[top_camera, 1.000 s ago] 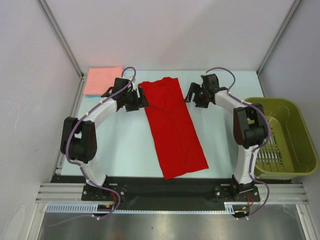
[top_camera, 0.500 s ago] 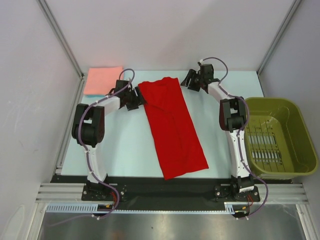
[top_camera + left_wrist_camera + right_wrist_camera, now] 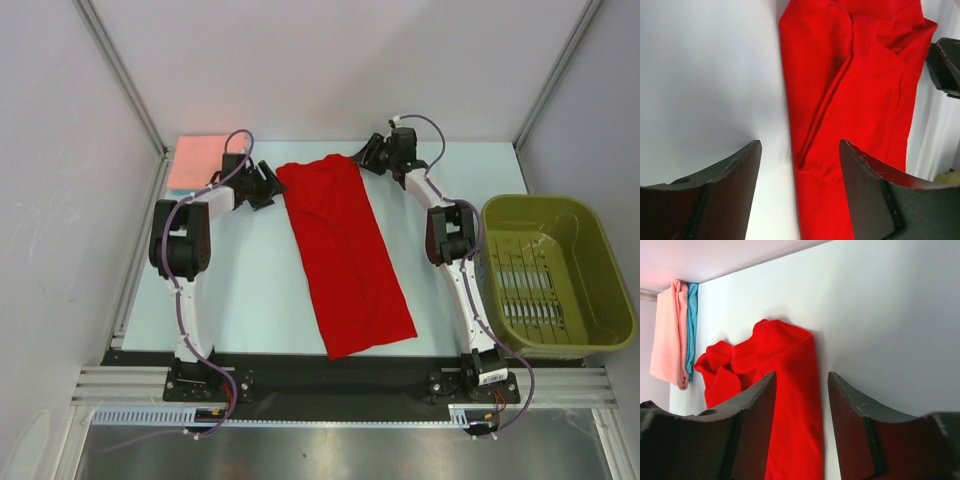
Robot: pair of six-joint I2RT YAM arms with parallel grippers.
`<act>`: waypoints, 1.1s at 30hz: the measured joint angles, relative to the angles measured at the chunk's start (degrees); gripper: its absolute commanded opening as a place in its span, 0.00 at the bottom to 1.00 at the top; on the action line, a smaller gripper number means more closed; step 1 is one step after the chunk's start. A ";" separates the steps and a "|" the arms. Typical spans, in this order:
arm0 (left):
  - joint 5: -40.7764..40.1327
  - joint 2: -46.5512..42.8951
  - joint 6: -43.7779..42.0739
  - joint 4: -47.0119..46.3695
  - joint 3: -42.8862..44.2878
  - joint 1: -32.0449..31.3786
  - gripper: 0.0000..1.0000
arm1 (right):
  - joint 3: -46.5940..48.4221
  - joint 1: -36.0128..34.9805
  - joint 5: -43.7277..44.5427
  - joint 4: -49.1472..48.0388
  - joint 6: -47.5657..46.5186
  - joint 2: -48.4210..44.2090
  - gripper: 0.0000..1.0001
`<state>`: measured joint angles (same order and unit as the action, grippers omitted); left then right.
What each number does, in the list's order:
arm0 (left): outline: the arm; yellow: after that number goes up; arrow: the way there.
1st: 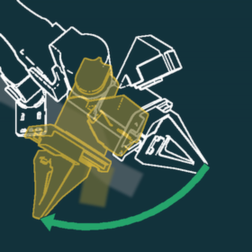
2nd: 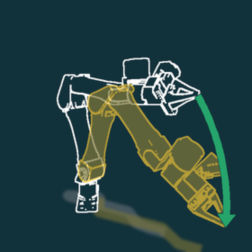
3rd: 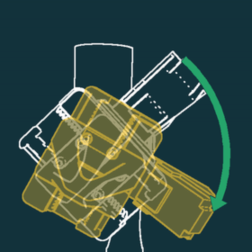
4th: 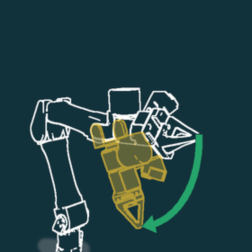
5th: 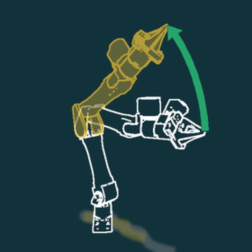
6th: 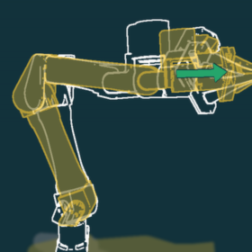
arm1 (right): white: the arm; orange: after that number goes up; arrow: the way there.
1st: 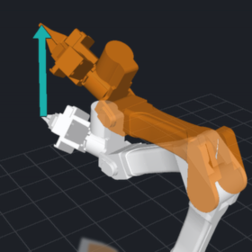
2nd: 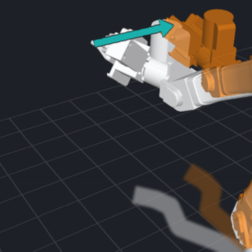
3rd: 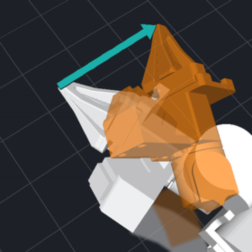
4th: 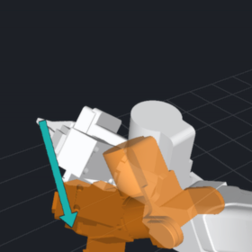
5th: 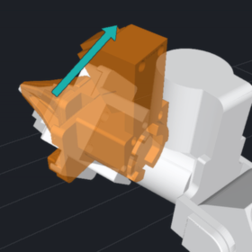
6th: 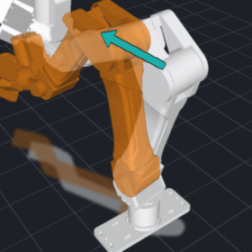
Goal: Fold and stack the t-shirts
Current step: Fold the tshirt
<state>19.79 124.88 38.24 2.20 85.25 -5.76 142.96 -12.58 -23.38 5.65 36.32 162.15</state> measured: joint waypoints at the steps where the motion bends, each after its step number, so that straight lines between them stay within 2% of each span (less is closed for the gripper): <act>1: 0.15 0.00 0.33 0.02 0.00 0.00 0.69 | 0.00 -0.15 -0.02 -0.13 0.26 0.09 0.49; 4: 0.81 0.00 0.90 -0.33 0.00 0.00 0.69 | 0.00 -0.37 0.15 -1.07 1.33 0.46 0.45; 8: 1.75 -0.17 0.85 -0.42 -0.24 0.00 0.68 | 0.68 -0.39 0.33 -2.16 3.13 1.57 0.12; 10: 2.08 -0.96 0.79 -0.52 -1.60 0.00 0.68 | 1.36 -0.11 0.09 -3.08 4.39 2.93 0.00; 21: 4.26 -9.22 -2.58 5.88 -9.20 -0.74 0.69 | -2.38 2.60 2.16 -6.12 5.14 1.42 0.00; 23: 4.44 -10.49 -3.78 7.67 -9.97 -1.77 0.70 | -2.38 4.13 2.05 -5.27 4.70 1.16 0.10; 24: 4.46 -11.26 -4.28 8.39 -10.60 -2.60 0.70 | -2.38 4.79 2.01 -4.94 4.59 1.05 0.17; 25: 4.48 -11.96 -4.72 9.14 -11.21 -3.48 0.70 | -2.38 5.66 1.75 -4.31 4.44 0.83 0.30; 27: 4.79 -13.33 -5.29 10.34 -12.61 -5.77 0.70 | -2.45 7.10 1.03 -3.74 3.96 0.20 0.38; 28: 5.11 -13.97 -5.35 11.10 -13.25 -7.13 0.70 | -2.56 7.72 1.03 -2.58 3.63 -0.44 0.48; 30: 6.08 -14.97 -5.42 12.31 -14.38 -9.90 0.70 | -3.58 8.92 0.85 -0.68 2.51 -2.05 0.56; 31: 6.45 -15.52 -5.53 12.87 -14.99 -11.32 0.70 | -4.98 9.40 1.16 1.31 1.64 -3.85 0.63; 33: 7.43 -16.68 -5.79 13.81 -16.39 -13.92 0.70 | -7.17 9.68 1.75 5.99 0.11 -6.88 0.68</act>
<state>27.22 108.20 32.45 16.01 68.86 -19.68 135.79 -2.90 -21.63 11.64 36.42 155.26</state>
